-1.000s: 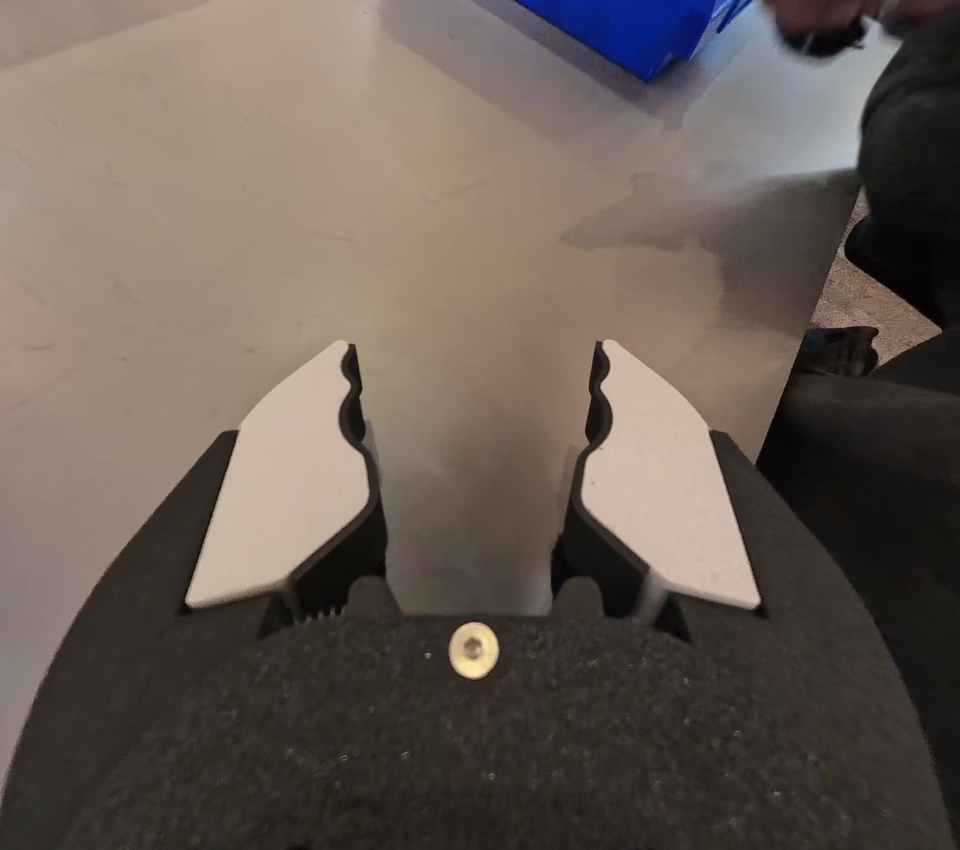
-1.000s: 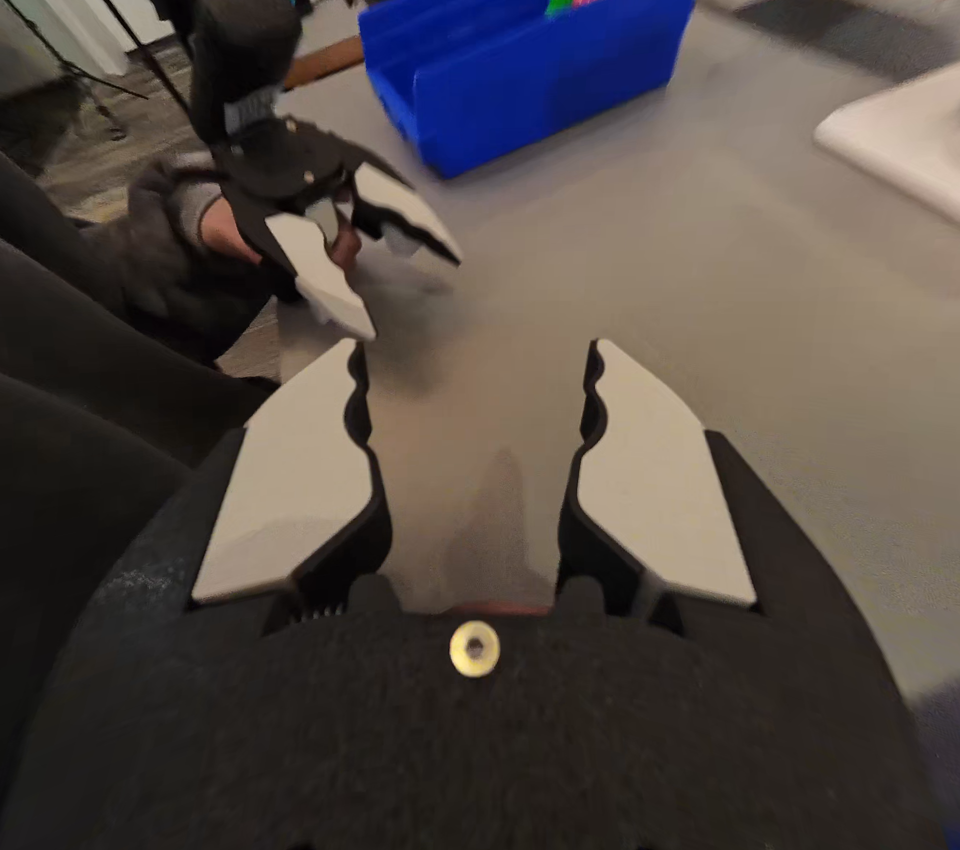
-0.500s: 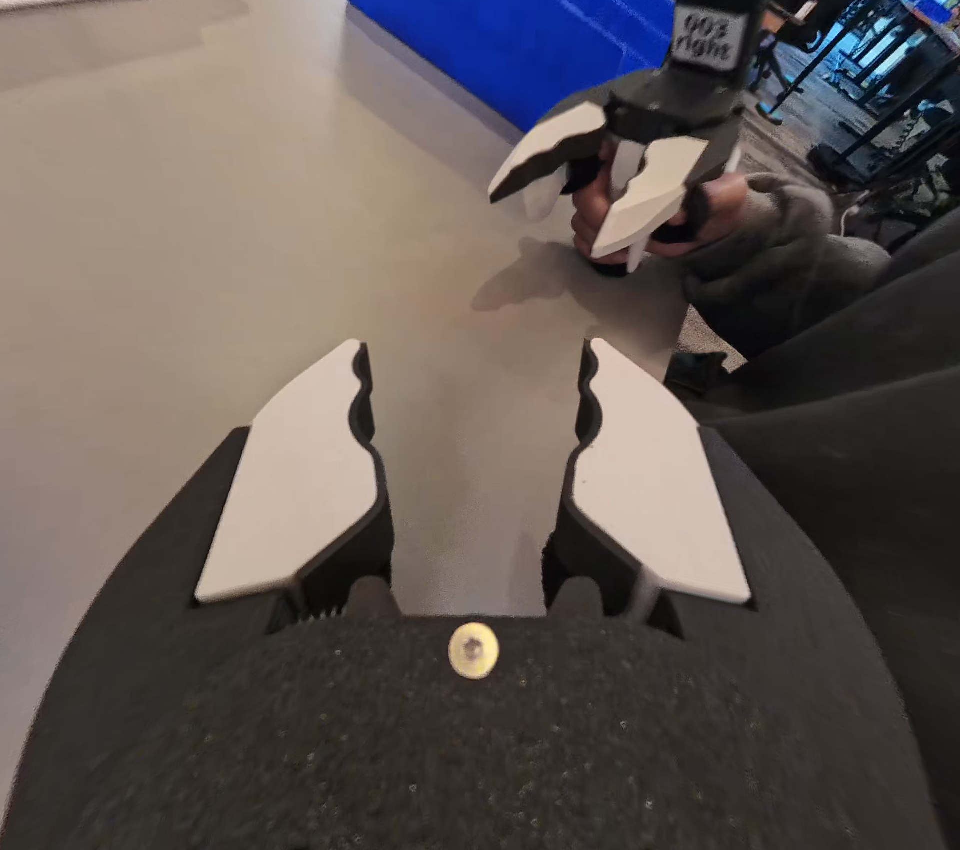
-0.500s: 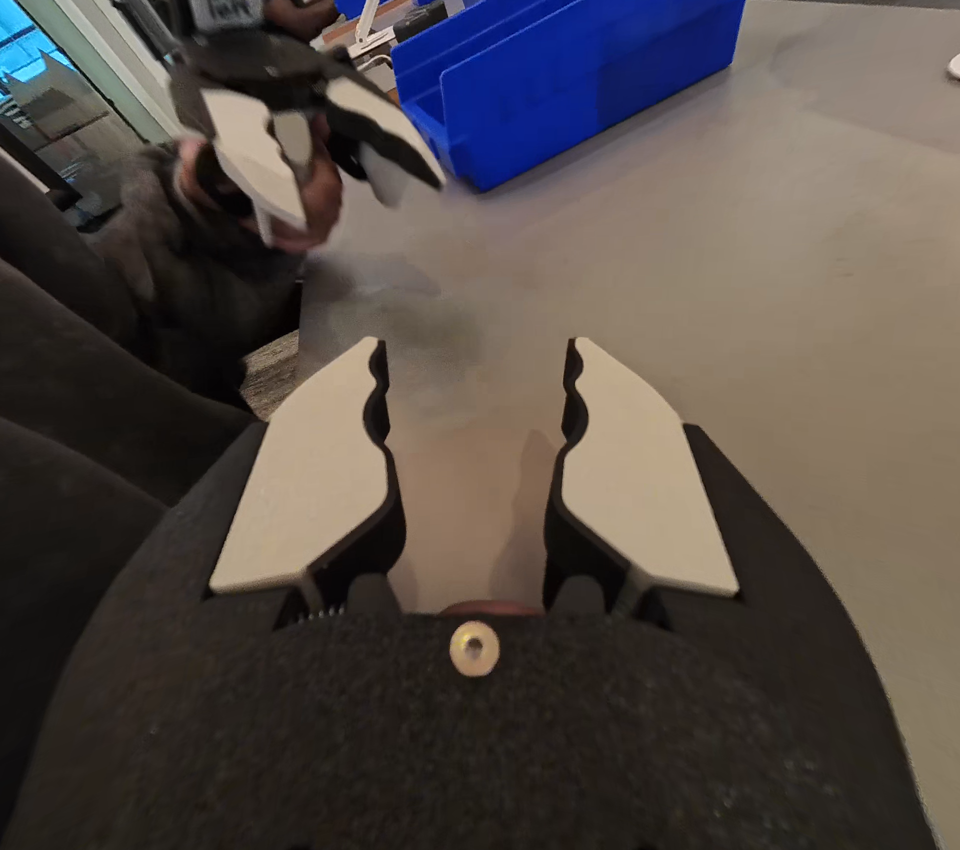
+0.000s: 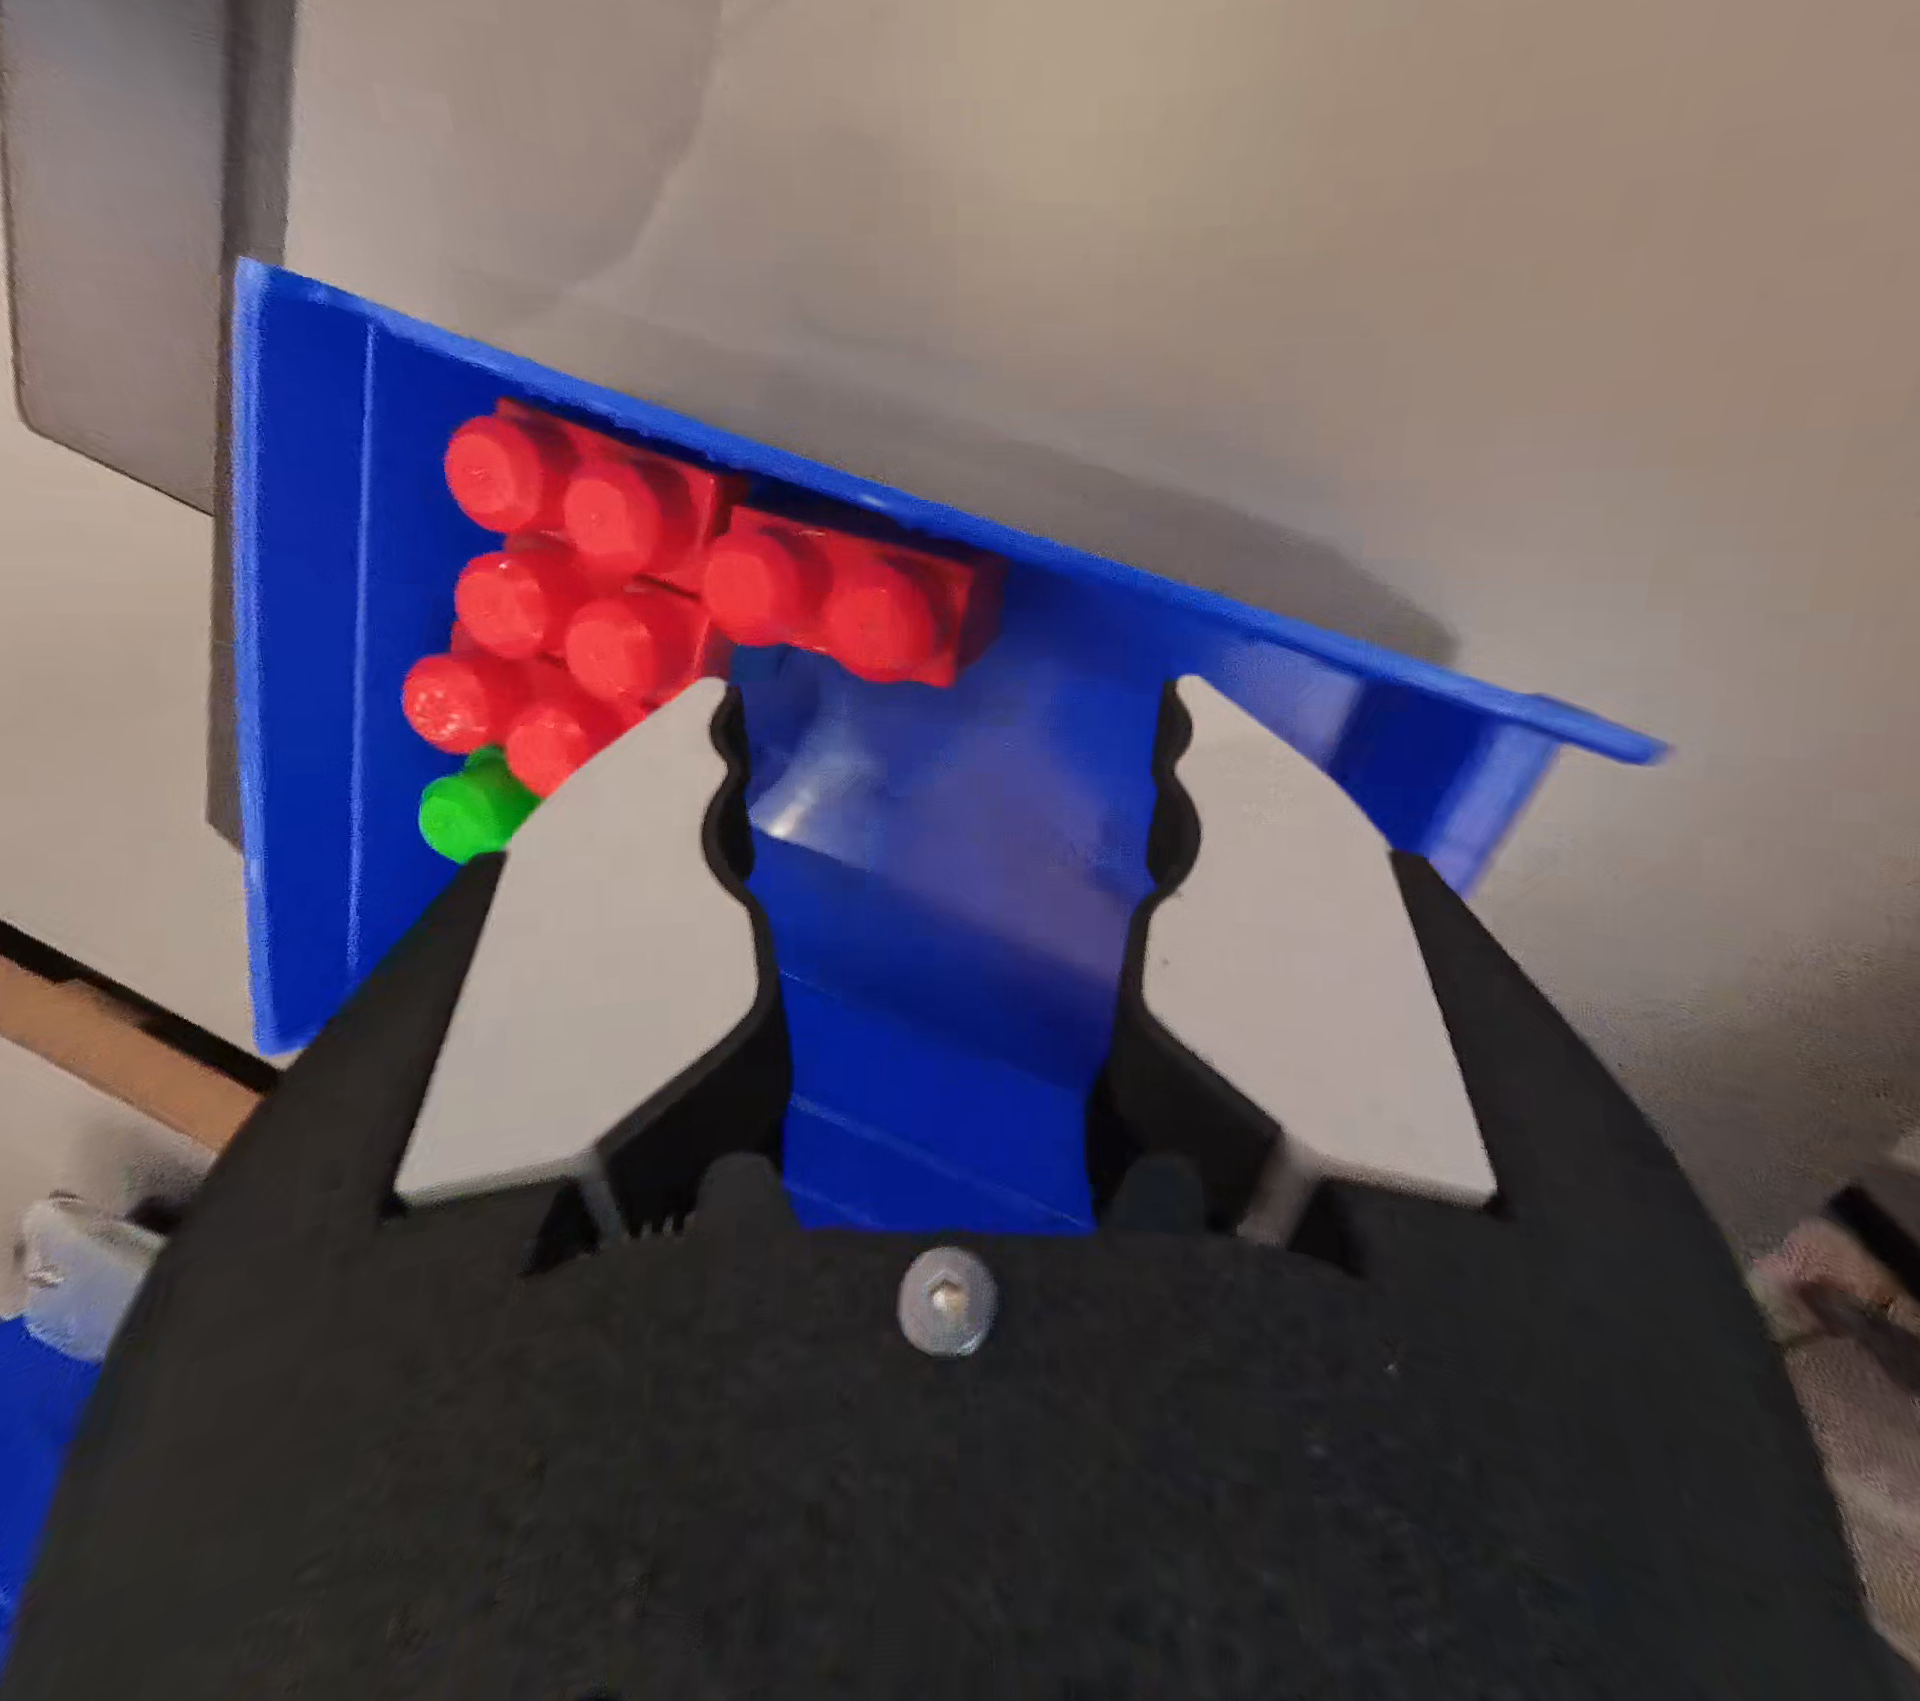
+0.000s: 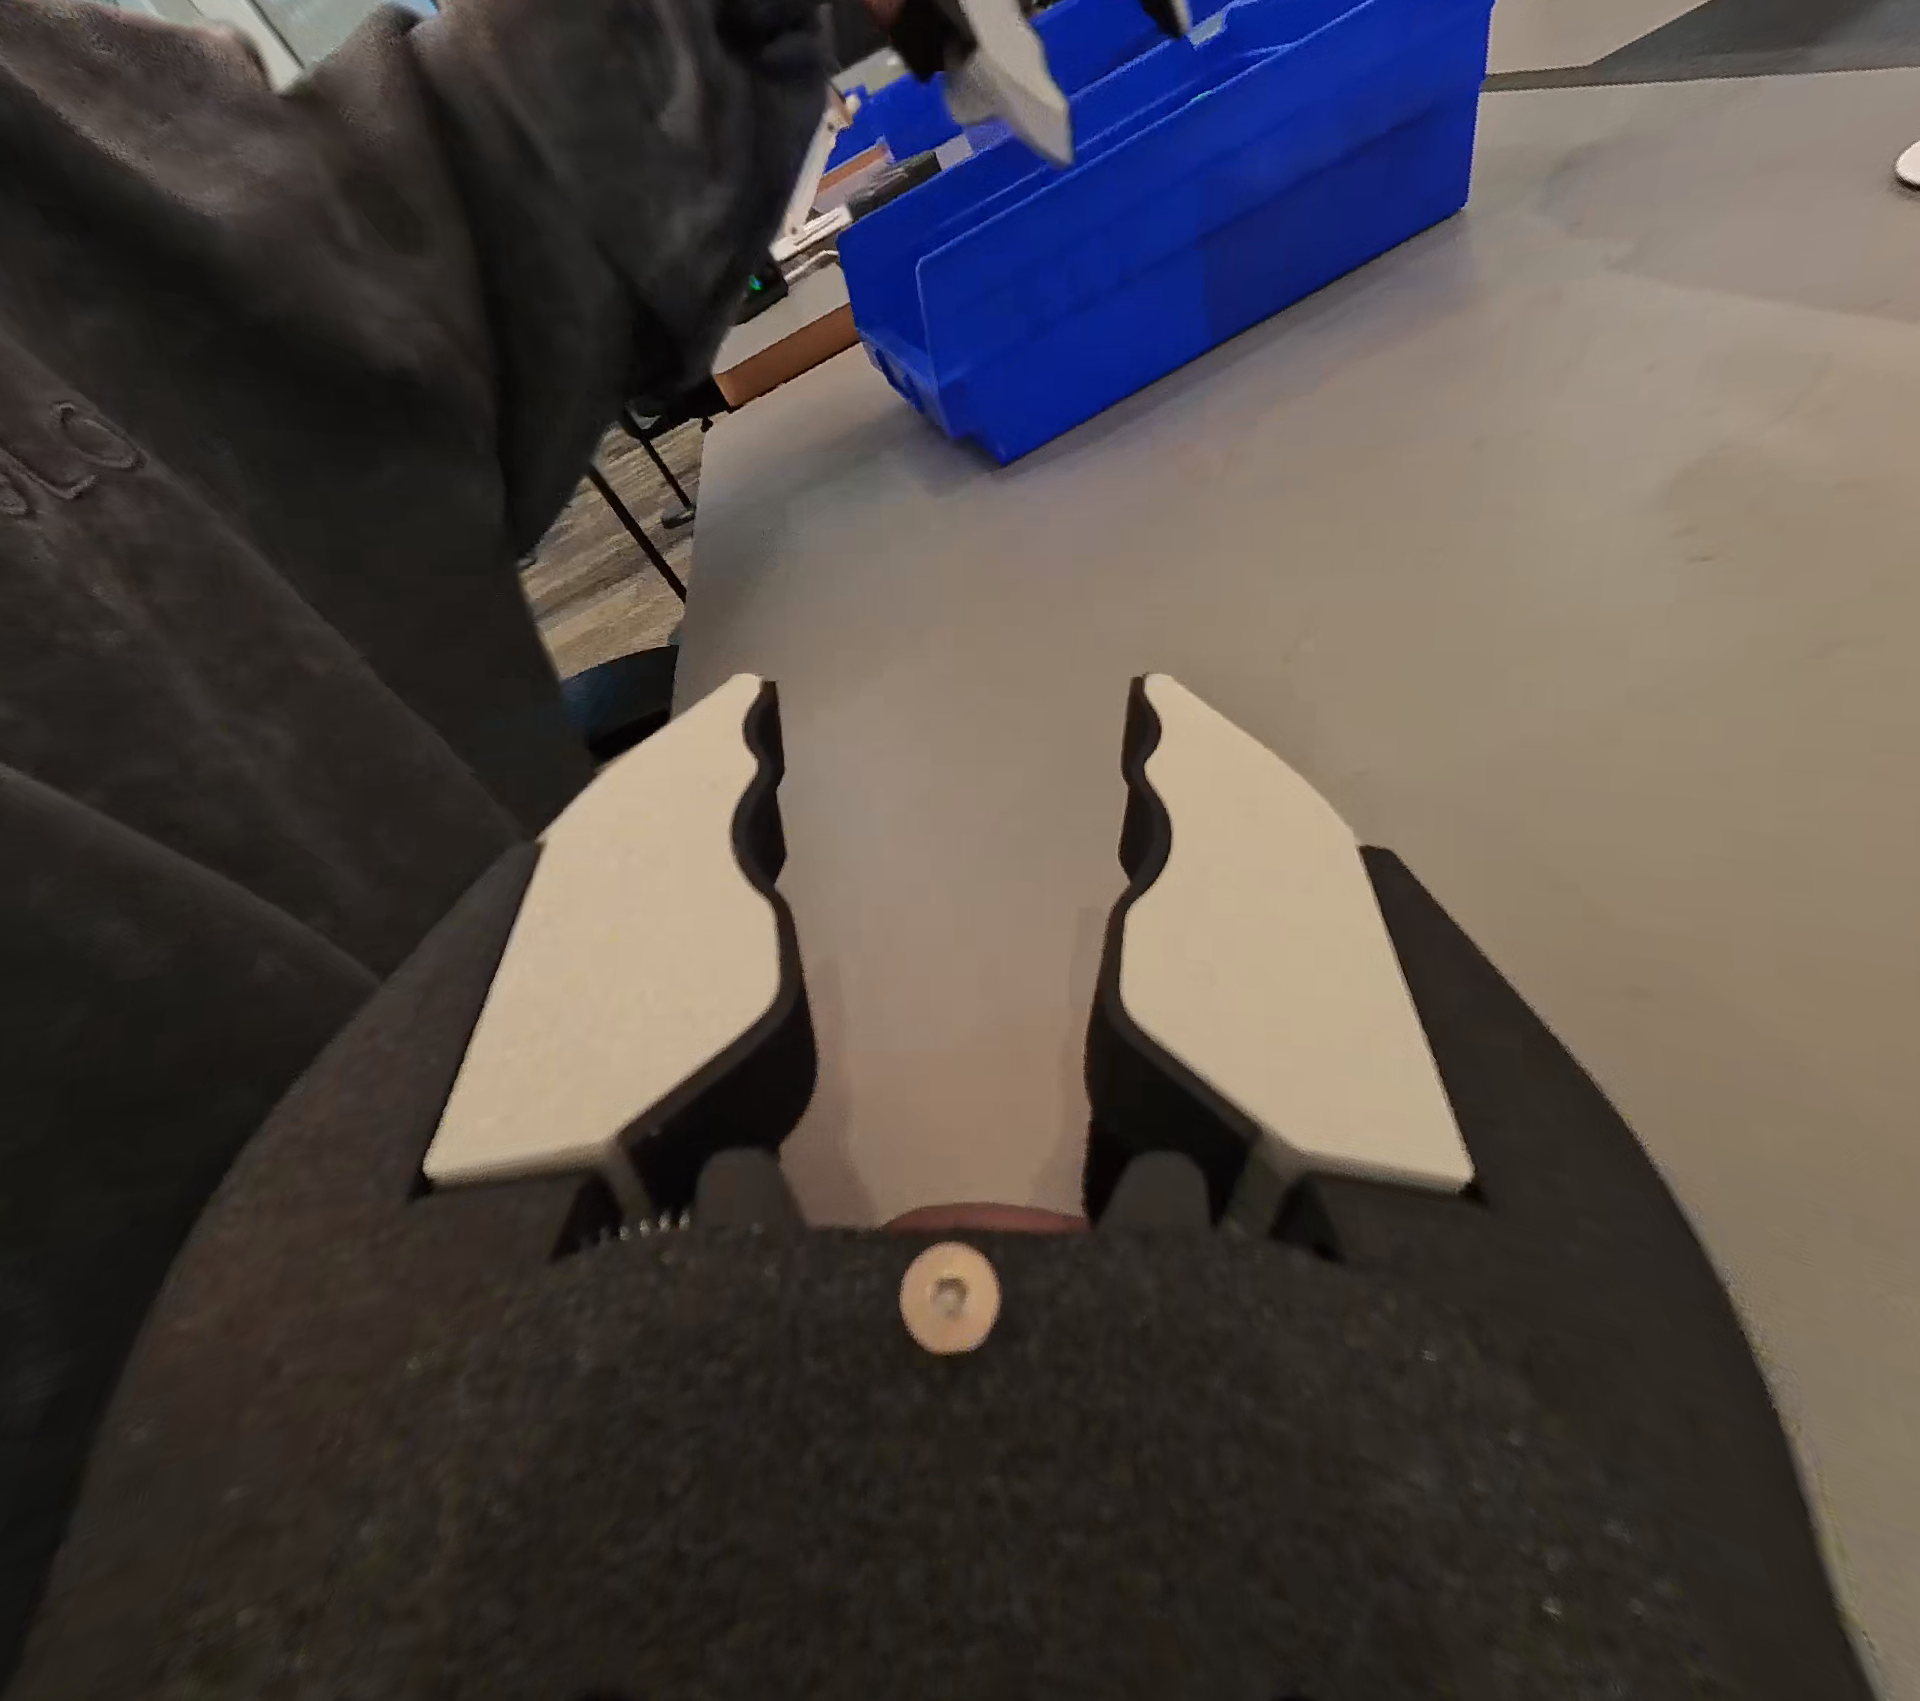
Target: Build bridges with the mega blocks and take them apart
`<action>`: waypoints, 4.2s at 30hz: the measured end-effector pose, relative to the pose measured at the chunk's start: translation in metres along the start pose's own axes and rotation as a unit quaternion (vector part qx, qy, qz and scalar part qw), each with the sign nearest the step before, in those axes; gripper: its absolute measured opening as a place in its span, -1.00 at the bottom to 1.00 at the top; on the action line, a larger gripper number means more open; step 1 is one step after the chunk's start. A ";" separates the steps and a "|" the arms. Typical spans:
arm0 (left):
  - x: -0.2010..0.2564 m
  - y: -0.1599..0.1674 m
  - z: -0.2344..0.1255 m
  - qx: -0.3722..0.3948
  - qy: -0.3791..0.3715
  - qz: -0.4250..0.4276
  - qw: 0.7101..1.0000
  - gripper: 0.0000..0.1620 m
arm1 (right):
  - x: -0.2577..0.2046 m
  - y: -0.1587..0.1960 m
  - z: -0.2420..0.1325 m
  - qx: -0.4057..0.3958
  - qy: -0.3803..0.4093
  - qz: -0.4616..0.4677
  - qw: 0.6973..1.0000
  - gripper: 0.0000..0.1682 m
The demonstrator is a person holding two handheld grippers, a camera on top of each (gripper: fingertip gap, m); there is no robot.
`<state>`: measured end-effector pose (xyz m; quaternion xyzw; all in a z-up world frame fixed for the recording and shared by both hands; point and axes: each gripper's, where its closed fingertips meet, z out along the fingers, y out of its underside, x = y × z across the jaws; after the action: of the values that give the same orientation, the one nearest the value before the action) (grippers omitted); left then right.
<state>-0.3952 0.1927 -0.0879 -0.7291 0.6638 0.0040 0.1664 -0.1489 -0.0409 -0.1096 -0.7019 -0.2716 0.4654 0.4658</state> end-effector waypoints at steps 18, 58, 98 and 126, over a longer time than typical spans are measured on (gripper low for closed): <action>-0.016 0.018 0.072 -0.102 0.076 0.084 0.988 -0.09 | 0.001 -0.004 0.004 0.013 -0.043 0.055 0.997 -0.30; 0.118 -0.243 -0.021 0.022 0.155 0.219 0.963 -0.10 | 0.082 -0.109 0.056 -0.025 0.115 -0.180 0.977 0.09; 0.175 -0.192 -0.034 0.311 0.049 -0.043 0.948 -0.12 | 0.062 -0.080 -0.004 -0.057 0.171 -0.144 0.973 -0.07; 0.272 -0.189 -0.014 0.392 0.238 -0.106 0.882 -0.12 | 0.290 -0.013 -0.300 -0.486 0.533 0.206 0.661 -0.01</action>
<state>-0.1827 -0.0615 -0.0918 -0.6497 0.5495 -0.4479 0.2745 0.2450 0.0806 -0.1740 -0.9946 -0.0132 -0.1020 0.0156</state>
